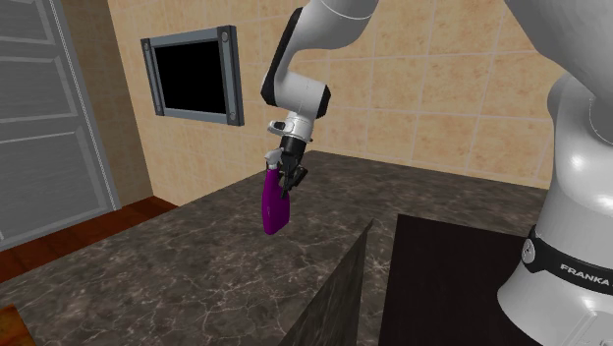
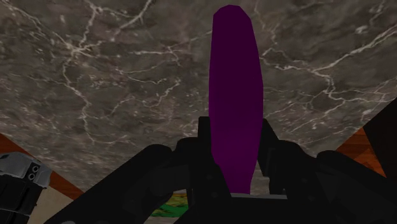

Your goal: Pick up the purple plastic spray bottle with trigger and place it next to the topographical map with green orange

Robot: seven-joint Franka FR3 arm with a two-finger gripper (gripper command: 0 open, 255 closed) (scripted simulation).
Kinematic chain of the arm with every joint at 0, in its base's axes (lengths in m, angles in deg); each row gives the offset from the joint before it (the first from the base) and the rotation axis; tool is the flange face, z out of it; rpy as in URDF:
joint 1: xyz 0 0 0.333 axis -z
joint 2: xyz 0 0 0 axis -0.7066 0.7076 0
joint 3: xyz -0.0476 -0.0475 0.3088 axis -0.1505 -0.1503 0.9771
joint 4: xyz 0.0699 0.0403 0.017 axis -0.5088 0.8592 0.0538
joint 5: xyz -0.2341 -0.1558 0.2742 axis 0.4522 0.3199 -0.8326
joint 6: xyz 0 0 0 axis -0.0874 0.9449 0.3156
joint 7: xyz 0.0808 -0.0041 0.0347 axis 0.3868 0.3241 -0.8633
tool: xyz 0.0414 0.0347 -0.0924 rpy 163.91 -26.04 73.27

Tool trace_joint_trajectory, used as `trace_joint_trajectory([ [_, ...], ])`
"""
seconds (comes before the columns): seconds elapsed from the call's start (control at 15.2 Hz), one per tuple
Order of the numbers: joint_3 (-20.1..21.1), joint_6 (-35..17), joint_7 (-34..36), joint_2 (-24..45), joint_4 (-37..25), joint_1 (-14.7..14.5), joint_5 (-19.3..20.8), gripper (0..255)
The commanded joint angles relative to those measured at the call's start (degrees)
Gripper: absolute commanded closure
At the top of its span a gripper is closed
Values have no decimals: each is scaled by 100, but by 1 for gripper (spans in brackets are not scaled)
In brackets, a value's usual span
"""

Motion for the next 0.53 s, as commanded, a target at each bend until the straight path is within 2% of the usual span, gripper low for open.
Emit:
trace_joint_trajectory([
  [0.0,1,0,0,2,1,0,0,255],
  [0.46,-166,162,210,-340,66,-120,235,255],
])
